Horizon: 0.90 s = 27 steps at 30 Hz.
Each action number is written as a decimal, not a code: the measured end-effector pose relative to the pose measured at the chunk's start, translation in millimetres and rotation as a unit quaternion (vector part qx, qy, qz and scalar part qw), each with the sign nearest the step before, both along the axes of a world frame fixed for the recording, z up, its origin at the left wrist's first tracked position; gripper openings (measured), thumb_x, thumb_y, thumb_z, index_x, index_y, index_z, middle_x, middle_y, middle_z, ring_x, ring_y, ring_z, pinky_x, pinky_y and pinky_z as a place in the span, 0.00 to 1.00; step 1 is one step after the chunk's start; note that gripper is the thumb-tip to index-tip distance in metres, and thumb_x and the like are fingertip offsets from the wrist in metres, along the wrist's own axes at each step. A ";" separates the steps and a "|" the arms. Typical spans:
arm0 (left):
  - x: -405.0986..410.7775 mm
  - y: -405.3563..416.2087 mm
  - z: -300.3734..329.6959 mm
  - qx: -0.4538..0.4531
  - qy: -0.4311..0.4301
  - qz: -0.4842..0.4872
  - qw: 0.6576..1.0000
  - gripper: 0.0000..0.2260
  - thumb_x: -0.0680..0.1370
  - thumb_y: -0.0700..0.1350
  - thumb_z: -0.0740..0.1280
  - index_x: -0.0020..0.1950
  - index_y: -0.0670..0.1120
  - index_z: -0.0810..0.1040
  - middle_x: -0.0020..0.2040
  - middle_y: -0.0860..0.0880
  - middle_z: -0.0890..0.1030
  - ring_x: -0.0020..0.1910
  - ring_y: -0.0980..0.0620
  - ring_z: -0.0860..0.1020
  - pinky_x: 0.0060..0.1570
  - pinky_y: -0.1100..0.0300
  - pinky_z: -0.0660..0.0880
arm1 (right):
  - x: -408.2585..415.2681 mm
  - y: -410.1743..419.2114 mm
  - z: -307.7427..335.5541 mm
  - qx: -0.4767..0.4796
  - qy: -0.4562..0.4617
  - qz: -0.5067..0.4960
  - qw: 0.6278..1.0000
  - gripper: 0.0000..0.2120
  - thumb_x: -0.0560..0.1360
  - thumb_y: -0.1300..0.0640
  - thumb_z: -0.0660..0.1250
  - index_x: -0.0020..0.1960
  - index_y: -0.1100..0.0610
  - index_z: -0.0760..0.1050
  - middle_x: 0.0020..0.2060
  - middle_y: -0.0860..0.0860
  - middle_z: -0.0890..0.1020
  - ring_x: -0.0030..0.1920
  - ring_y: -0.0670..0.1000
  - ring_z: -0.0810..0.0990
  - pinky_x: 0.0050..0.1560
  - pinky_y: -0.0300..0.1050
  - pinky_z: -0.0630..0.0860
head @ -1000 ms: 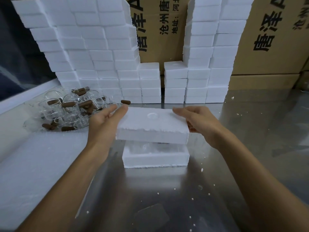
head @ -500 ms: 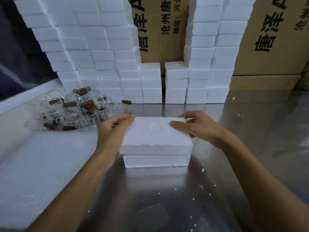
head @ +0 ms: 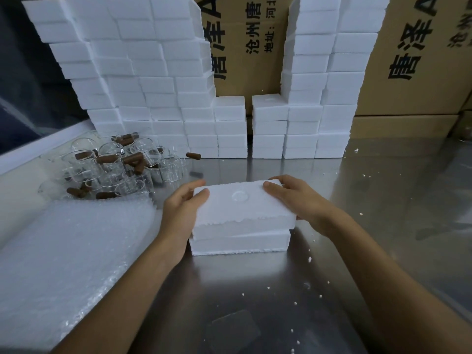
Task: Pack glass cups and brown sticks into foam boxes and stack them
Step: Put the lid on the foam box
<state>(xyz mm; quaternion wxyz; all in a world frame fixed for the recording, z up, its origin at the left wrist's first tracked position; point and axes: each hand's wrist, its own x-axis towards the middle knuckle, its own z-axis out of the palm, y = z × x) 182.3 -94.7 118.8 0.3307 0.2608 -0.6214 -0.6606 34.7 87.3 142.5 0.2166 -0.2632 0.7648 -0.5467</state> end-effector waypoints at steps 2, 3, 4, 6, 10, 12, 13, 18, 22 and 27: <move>2.2 4.9 -3.4 0.022 0.019 -0.009 1.000 0.08 0.79 0.41 0.67 0.49 0.52 0.85 0.54 0.48 0.84 0.58 0.46 0.80 0.62 0.50 0.73 | 2.4 -1.2 -3.6 -0.018 -0.050 -0.003 0.999 0.10 0.80 0.44 0.64 0.57 0.48 0.77 0.48 0.47 0.84 0.37 0.43 0.82 0.36 0.39 0.76; 3.9 9.8 -5.0 0.031 0.040 -0.025 0.998 0.09 0.79 0.41 0.65 0.49 0.51 0.85 0.53 0.48 0.84 0.56 0.46 0.80 0.60 0.50 0.72 | 3.2 -1.1 -5.0 -0.027 -0.064 -0.005 0.998 0.10 0.81 0.45 0.63 0.59 0.46 0.76 0.49 0.47 0.83 0.39 0.45 0.82 0.37 0.39 0.75; 6.0 14.6 -7.3 0.030 0.064 -0.039 0.997 0.10 0.80 0.41 0.63 0.51 0.51 0.84 0.54 0.49 0.84 0.56 0.49 0.79 0.60 0.52 0.71 | 4.3 -1.2 -5.6 -0.036 -0.072 -0.009 0.997 0.10 0.81 0.45 0.62 0.61 0.43 0.75 0.51 0.47 0.83 0.40 0.45 0.82 0.37 0.39 0.75; 10.4 20.7 -9.8 -0.029 0.097 -0.049 0.994 0.15 0.80 0.42 0.62 0.65 0.52 0.78 0.64 0.55 0.78 0.63 0.62 0.75 0.62 0.66 0.69 | 7.2 -2.2 -6.1 -0.052 -0.071 -0.014 0.996 0.10 0.82 0.47 0.61 0.62 0.39 0.74 0.51 0.46 0.83 0.38 0.43 0.83 0.33 0.36 0.76; 11.8 20.0 -13.3 -0.124 0.062 -0.077 0.987 0.22 0.73 0.51 0.64 0.67 0.51 0.75 0.63 0.58 0.78 0.61 0.63 0.75 0.52 0.75 0.69 | 14.5 -2.6 -6.5 -0.087 -0.062 -0.022 0.994 0.10 0.83 0.52 0.59 0.59 0.44 0.78 0.50 0.49 0.83 0.37 0.42 0.81 0.30 0.33 0.74; 10.5 17.3 -15.8 -0.122 0.051 -0.068 0.989 0.20 0.71 0.51 0.64 0.63 0.50 0.77 0.60 0.52 0.80 0.59 0.55 0.78 0.52 0.68 0.71 | 19.3 -2.6 -8.9 -0.101 -0.055 -0.032 0.993 0.11 0.83 0.52 0.60 0.62 0.46 0.77 0.54 0.49 0.83 0.43 0.43 0.82 0.36 0.35 0.75; 9.2 16.2 -16.9 -0.112 0.059 -0.061 0.990 0.19 0.71 0.49 0.64 0.61 0.50 0.78 0.59 0.50 0.81 0.58 0.53 0.78 0.52 0.66 0.72 | 22.1 -2.0 -12.9 -0.108 -0.046 -0.041 0.992 0.12 0.83 0.52 0.60 0.65 0.46 0.76 0.57 0.48 0.82 0.49 0.45 0.82 0.43 0.37 0.77; 5.4 8.9 -17.8 -0.053 0.079 -0.046 0.994 0.13 0.70 0.46 0.64 0.52 0.52 0.82 0.51 0.51 0.83 0.53 0.51 0.78 0.52 0.59 0.71 | 50.8 7.6 -41.9 -0.144 0.037 -0.031 0.988 0.28 0.78 0.43 0.64 0.76 0.37 0.60 0.69 0.33 0.66 0.62 0.26 0.68 0.56 0.20 0.63; 7.3 8.1 -14.8 -0.005 0.087 -0.031 0.996 0.11 0.68 0.46 0.67 0.48 0.54 0.84 0.51 0.47 0.81 0.54 0.43 0.77 0.55 0.50 0.68 | 54.0 12.6 -44.1 -0.102 0.088 -0.007 0.991 0.42 0.69 0.30 0.65 0.78 0.34 0.50 0.73 0.31 0.59 0.70 0.35 0.61 0.63 0.31 0.58; 10.0 7.0 -12.9 0.026 0.090 -0.033 0.995 0.11 0.67 0.45 0.69 0.47 0.54 0.84 0.51 0.44 0.79 0.54 0.40 0.76 0.55 0.46 0.68 | 50.0 13.7 -41.3 -0.085 0.088 0.009 0.992 0.43 0.70 0.30 0.65 0.78 0.34 0.48 0.73 0.31 0.58 0.70 0.36 0.60 0.66 0.36 0.57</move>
